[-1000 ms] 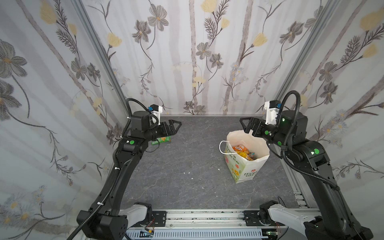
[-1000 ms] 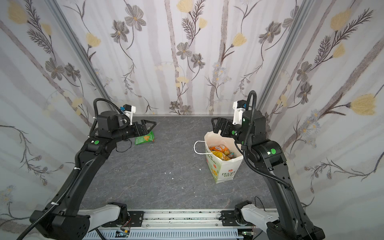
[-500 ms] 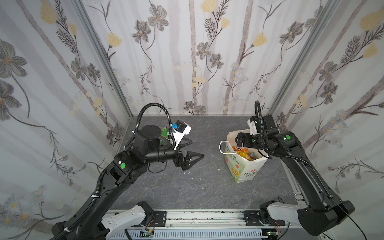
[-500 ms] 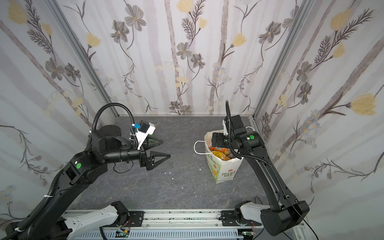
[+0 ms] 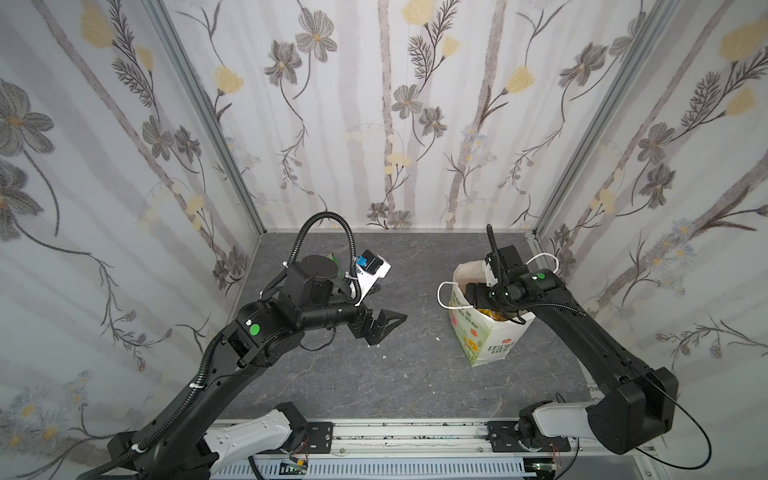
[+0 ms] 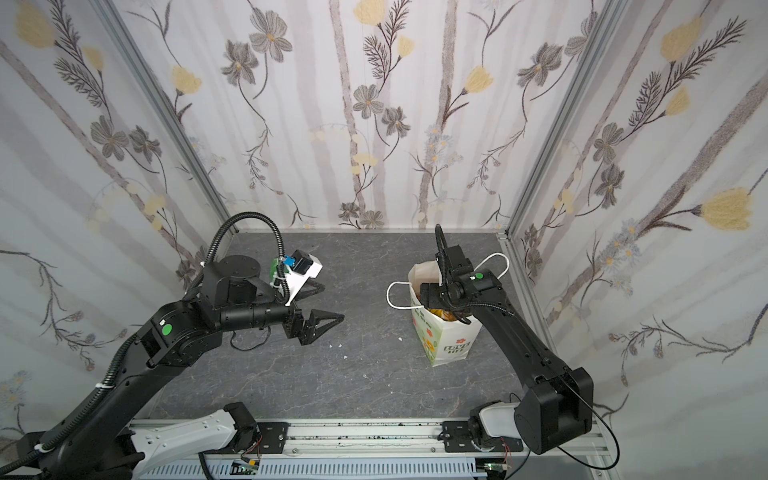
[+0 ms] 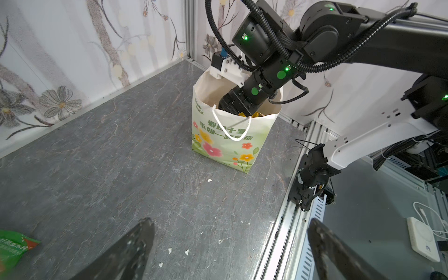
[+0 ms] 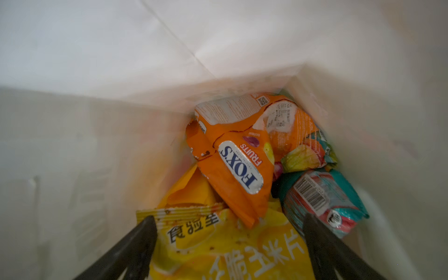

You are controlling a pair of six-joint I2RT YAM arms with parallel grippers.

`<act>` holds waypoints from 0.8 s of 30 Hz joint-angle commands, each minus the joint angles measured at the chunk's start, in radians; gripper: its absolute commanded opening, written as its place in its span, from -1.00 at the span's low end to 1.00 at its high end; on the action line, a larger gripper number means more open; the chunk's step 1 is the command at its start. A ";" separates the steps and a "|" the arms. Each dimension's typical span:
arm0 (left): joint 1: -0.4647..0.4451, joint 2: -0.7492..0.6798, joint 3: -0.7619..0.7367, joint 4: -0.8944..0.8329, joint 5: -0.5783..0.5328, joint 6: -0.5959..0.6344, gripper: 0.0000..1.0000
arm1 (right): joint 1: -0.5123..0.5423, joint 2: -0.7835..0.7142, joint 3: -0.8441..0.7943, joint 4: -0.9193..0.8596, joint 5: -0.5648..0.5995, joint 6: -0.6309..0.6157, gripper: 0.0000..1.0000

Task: Take the snacks out of the paper bag
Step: 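Draw the left gripper back while the right gripper reaches into the bag, then grasp the yellow snack packet inside the bag with the right gripper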

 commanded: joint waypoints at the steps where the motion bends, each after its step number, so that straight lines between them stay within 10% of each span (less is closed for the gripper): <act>1: 0.000 -0.001 0.000 0.001 -0.036 0.021 1.00 | -0.001 0.010 -0.035 0.083 0.014 0.014 0.84; 6: -0.002 -0.007 -0.007 0.012 -0.049 0.026 1.00 | -0.001 0.022 -0.089 0.131 0.018 0.028 0.72; 15: -0.003 -0.013 -0.013 0.010 -0.074 0.021 1.00 | -0.001 0.013 -0.094 0.144 0.027 0.027 -0.35; 24: -0.003 -0.011 -0.021 0.022 -0.078 0.017 1.00 | -0.001 -0.019 -0.076 0.134 0.027 0.029 -0.96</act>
